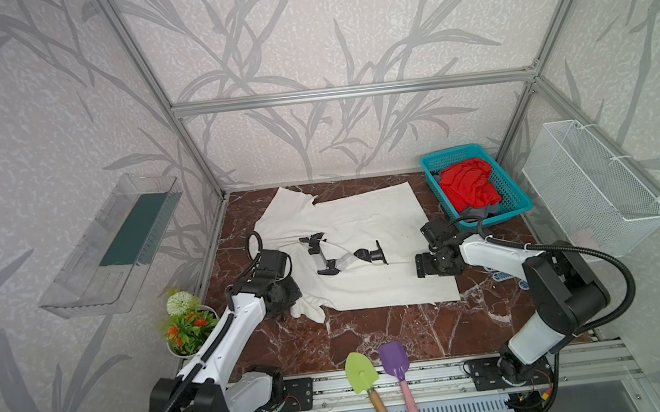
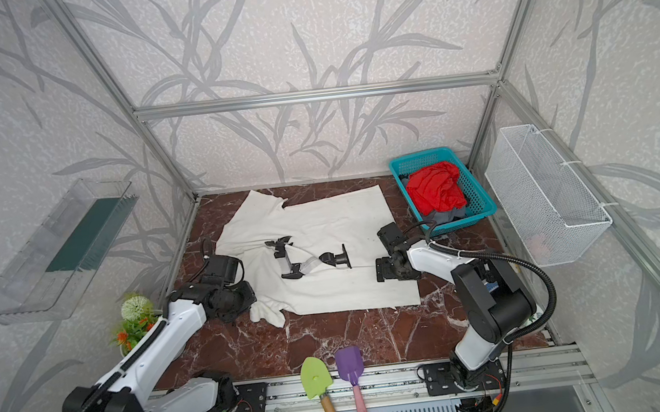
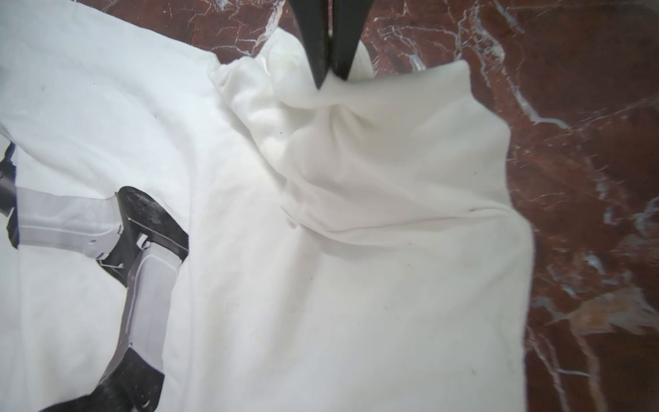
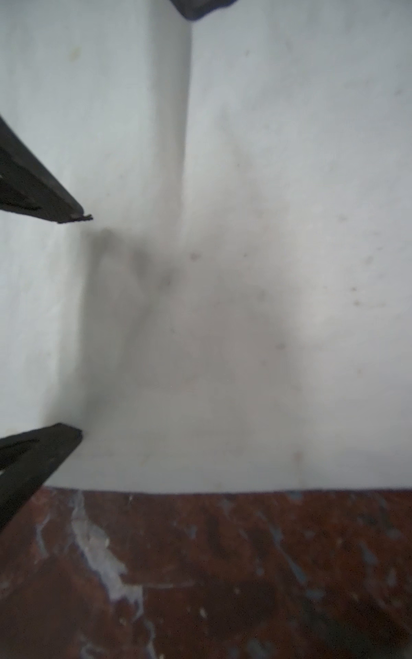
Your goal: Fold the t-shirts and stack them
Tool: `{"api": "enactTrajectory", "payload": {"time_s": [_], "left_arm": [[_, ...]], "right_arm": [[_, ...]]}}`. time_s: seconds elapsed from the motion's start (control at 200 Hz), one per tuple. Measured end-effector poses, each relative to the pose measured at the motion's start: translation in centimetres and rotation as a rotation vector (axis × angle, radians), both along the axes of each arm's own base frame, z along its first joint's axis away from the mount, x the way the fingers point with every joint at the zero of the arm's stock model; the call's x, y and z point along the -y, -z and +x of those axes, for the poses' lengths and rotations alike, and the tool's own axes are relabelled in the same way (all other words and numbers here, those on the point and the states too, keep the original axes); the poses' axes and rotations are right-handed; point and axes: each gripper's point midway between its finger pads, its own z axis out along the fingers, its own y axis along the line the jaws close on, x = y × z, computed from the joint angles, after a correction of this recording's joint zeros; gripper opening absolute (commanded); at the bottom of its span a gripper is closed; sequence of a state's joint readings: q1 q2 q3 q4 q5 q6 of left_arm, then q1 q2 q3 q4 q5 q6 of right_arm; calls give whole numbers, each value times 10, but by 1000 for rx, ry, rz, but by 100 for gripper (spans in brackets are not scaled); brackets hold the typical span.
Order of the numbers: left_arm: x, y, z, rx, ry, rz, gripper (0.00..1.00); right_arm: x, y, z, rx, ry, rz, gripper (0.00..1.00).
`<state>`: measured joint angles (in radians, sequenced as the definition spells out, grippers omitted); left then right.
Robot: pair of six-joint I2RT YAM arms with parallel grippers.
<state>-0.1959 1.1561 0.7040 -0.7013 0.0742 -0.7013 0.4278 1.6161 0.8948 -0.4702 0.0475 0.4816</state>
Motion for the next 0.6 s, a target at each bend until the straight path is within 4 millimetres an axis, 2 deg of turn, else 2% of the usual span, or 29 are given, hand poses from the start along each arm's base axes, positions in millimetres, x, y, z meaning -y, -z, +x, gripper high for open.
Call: {"api": "enactTrajectory", "payload": {"time_s": [0.115, 0.265, 0.36, 0.5, 0.6], "left_arm": [[14, 13, 11, -41, 38, -9, 1], [33, 13, 47, -31, 83, -8, 22], [40, 9, 66, 18, 107, 0, 26], [38, -4, 69, 79, 113, 12, 27], [32, -13, 58, 120, 105, 24, 27]], "right_arm": [[-5, -14, 0, 44, -26, -4, 90], [-15, -21, -3, 63, -55, 7, 90], [-15, -21, -5, 55, -59, 2, 90], [-15, -21, -7, 52, -64, 1, 90], [-16, -23, -7, 56, -65, 4, 90]]}}
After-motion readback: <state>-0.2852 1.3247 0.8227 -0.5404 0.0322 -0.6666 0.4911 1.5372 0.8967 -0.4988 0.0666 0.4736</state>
